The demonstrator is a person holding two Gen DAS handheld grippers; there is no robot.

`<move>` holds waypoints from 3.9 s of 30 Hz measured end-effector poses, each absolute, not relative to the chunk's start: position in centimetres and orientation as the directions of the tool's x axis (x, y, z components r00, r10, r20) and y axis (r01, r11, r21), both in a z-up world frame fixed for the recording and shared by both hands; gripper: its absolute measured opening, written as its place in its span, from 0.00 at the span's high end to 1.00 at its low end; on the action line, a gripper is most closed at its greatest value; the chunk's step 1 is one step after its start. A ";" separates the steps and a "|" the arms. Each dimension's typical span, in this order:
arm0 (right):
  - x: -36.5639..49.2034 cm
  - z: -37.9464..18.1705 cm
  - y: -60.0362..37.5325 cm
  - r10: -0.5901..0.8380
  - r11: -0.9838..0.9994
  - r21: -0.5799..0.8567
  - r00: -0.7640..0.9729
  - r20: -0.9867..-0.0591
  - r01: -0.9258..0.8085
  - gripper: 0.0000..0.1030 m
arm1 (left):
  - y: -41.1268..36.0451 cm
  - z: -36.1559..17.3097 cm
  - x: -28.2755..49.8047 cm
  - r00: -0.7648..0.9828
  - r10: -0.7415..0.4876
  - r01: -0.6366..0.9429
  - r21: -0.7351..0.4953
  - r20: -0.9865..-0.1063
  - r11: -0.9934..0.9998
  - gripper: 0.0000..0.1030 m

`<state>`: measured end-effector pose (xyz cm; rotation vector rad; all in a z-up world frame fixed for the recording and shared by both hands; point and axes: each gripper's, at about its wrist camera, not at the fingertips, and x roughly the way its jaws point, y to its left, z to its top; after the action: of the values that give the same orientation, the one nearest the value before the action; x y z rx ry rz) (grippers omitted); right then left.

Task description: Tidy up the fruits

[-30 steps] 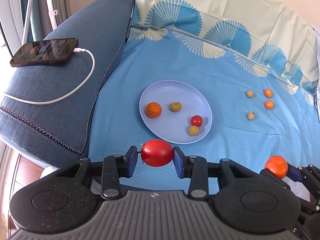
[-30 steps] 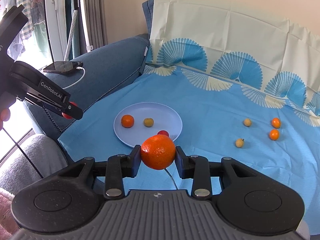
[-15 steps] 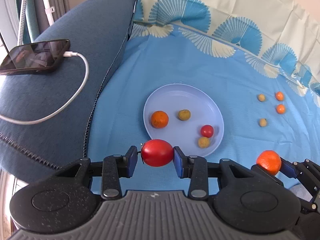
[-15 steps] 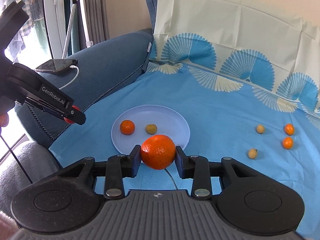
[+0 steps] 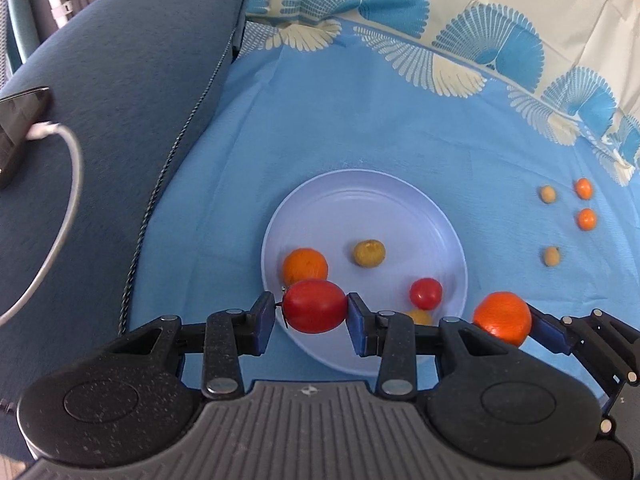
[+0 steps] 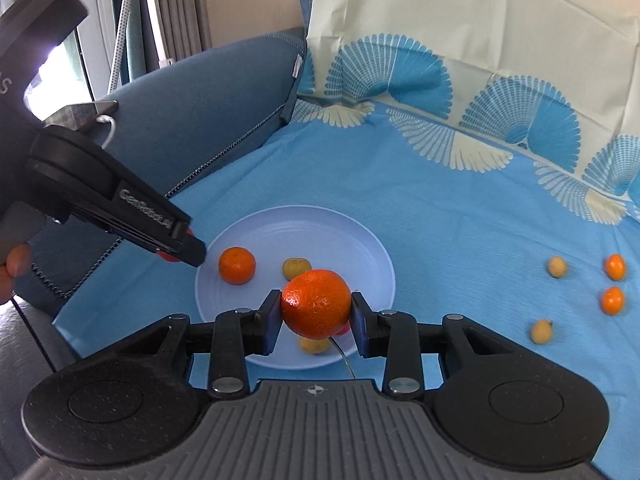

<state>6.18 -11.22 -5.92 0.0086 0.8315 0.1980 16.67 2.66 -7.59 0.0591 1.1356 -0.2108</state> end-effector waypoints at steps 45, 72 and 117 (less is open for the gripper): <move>-4.3 -0.6 -11.6 0.069 0.998 0.045 0.719 -0.692 -0.053 0.04 | 3.6 1.8 2.5 0.725 -0.089 0.195 0.079 -0.683 0.978 0.00; -10.4 2.5 -14.5 0.029 0.995 0.093 0.802 -0.597 0.034 0.01 | 2.7 4.7 -2.3 0.725 -0.110 0.203 0.059 -0.680 0.977 0.00; -5.5 -3.0 -29.6 -0.178 0.933 0.127 0.739 -0.650 0.336 0.01 | -14.0 -2.9 9.4 0.516 -0.170 0.406 0.065 -0.840 0.912 0.00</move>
<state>-5.51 -29.58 -3.05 0.2431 0.6844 -0.2847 9.41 -14.04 -2.93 0.2675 0.9712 -0.3504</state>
